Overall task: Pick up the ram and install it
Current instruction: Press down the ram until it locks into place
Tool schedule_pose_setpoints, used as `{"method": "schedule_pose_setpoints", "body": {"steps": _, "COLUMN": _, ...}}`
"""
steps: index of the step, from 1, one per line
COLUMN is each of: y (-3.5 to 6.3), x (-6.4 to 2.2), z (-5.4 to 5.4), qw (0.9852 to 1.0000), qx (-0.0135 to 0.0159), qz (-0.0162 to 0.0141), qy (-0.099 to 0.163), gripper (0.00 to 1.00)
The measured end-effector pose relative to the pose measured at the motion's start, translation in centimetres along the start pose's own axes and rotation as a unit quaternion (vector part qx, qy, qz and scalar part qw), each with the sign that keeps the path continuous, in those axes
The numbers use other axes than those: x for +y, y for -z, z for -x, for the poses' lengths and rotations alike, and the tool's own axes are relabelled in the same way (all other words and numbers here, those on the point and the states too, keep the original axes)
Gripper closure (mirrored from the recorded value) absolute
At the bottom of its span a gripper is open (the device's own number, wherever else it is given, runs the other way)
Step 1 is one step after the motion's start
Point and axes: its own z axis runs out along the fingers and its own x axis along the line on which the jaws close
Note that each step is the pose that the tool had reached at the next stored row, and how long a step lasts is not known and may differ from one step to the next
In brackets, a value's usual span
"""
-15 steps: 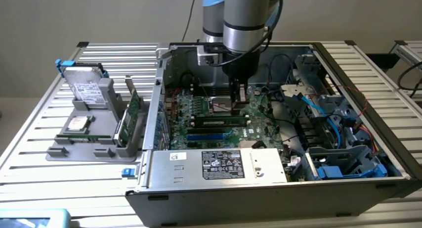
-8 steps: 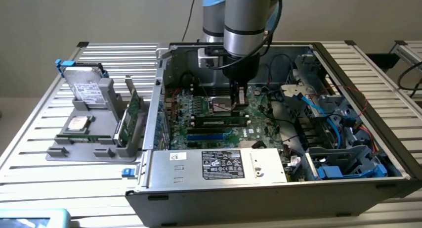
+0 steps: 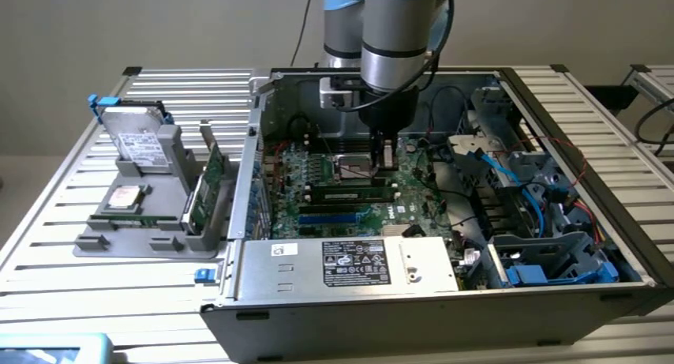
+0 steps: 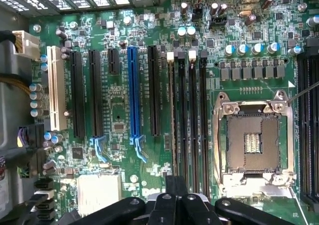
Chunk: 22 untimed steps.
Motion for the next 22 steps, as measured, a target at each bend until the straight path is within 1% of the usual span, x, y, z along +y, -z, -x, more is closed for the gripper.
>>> {"method": "schedule_pose_setpoints", "body": {"steps": 8, "y": -0.14, "x": -0.02, "z": 0.01, "qw": 1.0000, "qx": -0.0002, "qz": -0.0004, "qy": 0.004, "gripper": 0.89}}
{"method": "schedule_pose_setpoints", "body": {"steps": 22, "y": -1.00, "x": -0.01, "z": 0.08, "qw": 1.0000, "qx": 0.0002, "qz": -0.0010, "qy": 0.005, "gripper": 0.89}}
